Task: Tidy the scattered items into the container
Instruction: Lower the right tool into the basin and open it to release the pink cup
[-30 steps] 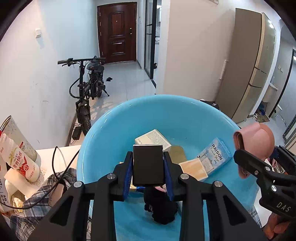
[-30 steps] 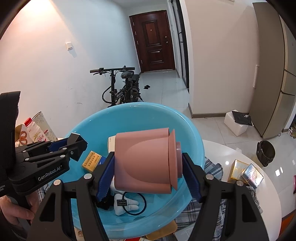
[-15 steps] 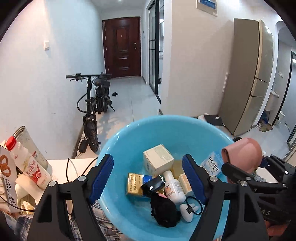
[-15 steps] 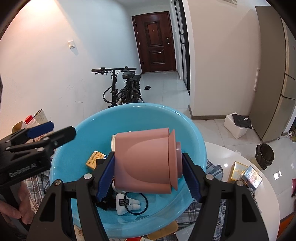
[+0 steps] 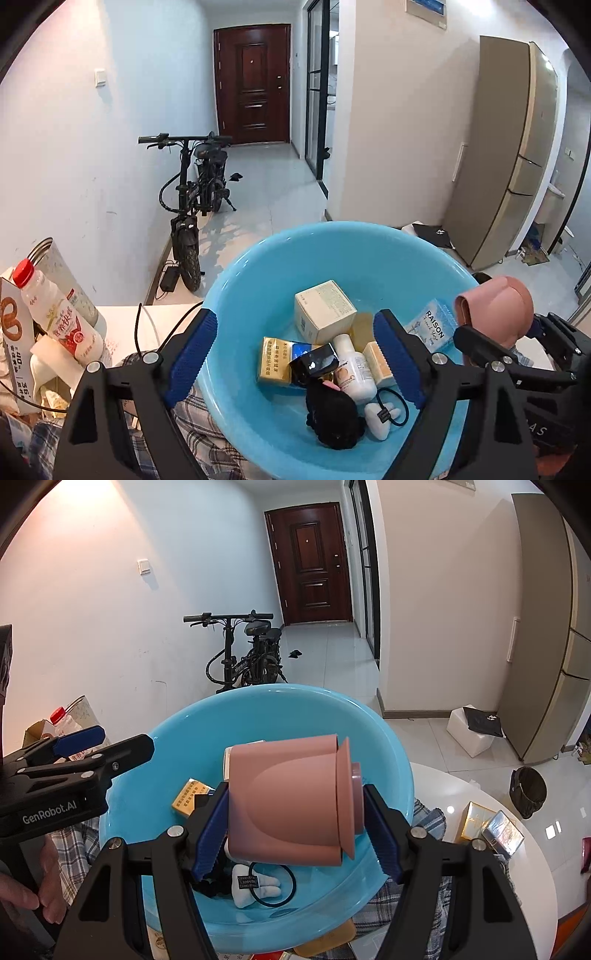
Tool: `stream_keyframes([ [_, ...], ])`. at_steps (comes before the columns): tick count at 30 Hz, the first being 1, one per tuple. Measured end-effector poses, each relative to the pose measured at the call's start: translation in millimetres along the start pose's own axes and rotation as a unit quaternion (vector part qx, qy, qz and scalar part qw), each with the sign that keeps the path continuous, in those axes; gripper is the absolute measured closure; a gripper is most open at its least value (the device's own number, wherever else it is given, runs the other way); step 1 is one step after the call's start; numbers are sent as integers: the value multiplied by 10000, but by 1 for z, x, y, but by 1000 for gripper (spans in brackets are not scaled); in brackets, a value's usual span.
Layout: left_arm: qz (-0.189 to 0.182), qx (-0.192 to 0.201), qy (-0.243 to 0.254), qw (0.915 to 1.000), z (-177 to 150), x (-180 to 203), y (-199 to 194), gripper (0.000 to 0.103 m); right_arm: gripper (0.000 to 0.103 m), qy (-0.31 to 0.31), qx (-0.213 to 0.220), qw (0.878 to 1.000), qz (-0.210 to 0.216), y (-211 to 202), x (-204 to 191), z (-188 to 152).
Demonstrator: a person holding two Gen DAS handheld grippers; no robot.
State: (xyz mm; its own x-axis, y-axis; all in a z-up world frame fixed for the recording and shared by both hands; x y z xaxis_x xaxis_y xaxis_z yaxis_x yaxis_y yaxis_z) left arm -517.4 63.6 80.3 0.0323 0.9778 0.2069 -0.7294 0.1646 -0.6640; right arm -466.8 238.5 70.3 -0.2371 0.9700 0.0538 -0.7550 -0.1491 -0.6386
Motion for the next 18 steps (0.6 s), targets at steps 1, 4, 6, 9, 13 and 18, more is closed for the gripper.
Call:
stream_keyframes([
  [1,-9,-6,-25,10000,0,-1,0,15,35,6,-10,10000,10,1,0,-1],
  [4,-58,53,-111,9999,3,-4,-5,15,35,17,-31,10000,72,3,-1,-2],
  [6,-60,86,-153,9998,5,-6,-8,15,35,-15,-42,10000,67,3,-4,-2],
  [9,-59,85,-199,9997,6,-9,-8,14,35,-50,-53,10000,61,4,-7,-3],
  [13,-31,36,-230,9997,5,-11,-6,14,35,-81,-81,9999,61,7,-11,-4],
  [18,-35,35,-187,9998,4,-8,-7,14,35,-125,-124,9998,84,11,-15,-6],
])
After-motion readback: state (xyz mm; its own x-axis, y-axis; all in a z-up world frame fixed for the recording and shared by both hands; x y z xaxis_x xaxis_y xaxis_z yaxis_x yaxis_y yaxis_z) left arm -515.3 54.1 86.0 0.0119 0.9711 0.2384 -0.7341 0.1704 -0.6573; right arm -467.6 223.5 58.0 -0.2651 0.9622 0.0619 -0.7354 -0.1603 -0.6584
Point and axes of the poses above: each gripper's, at about its wrist camera, not at the fingertips, and y roughly the way its jaws point, x to its right, z to its top, the point moved 8 cm from there along y, roughly the way its jaws point, and after that the axes turned 14 degrees about -y, right-handed, at the moved point
